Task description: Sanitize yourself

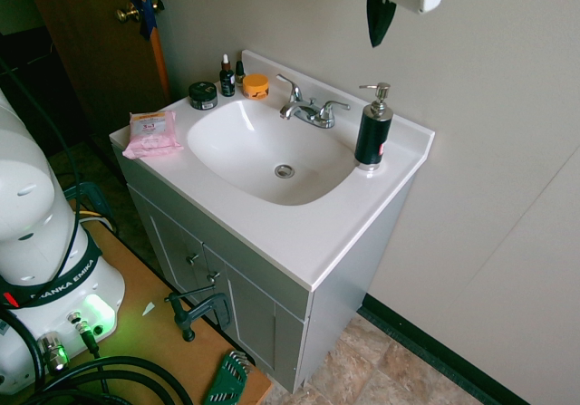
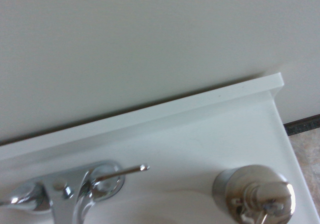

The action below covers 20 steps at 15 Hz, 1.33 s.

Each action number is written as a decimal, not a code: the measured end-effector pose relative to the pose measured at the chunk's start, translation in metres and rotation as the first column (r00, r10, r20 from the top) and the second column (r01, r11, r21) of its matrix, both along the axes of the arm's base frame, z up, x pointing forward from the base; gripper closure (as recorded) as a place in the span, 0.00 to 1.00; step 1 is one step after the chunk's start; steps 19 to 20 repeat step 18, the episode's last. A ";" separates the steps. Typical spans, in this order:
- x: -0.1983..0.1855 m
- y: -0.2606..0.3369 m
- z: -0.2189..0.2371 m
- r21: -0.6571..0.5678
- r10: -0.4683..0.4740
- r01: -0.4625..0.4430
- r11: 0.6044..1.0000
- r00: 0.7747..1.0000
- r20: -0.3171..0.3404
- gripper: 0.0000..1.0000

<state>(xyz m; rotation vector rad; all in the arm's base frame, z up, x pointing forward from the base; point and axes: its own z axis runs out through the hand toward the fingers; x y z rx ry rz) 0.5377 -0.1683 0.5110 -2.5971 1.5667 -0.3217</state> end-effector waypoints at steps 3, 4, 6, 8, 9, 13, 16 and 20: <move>-0.023 0.035 0.000 0.000 0.057 -0.057 0.998 0.998 -0.014 0.00; -0.031 0.044 -0.005 0.004 0.070 -0.070 0.998 0.997 -0.025 0.00; -0.047 0.058 -0.018 0.013 0.090 -0.090 0.996 0.995 -0.050 0.00; -0.064 0.072 -0.034 0.018 0.112 -0.111 0.994 0.991 -0.075 0.00; -0.072 0.078 -0.042 0.019 0.120 -0.119 0.993 0.989 -0.085 0.00; -0.090 0.094 -0.076 0.023 0.144 -0.142 0.990 0.983 -0.117 0.00; -0.096 0.095 -0.087 0.025 0.144 -0.142 0.990 0.982 -0.125 0.00; -0.097 0.099 -0.091 0.024 0.151 -0.149 0.989 0.980 -0.129 0.00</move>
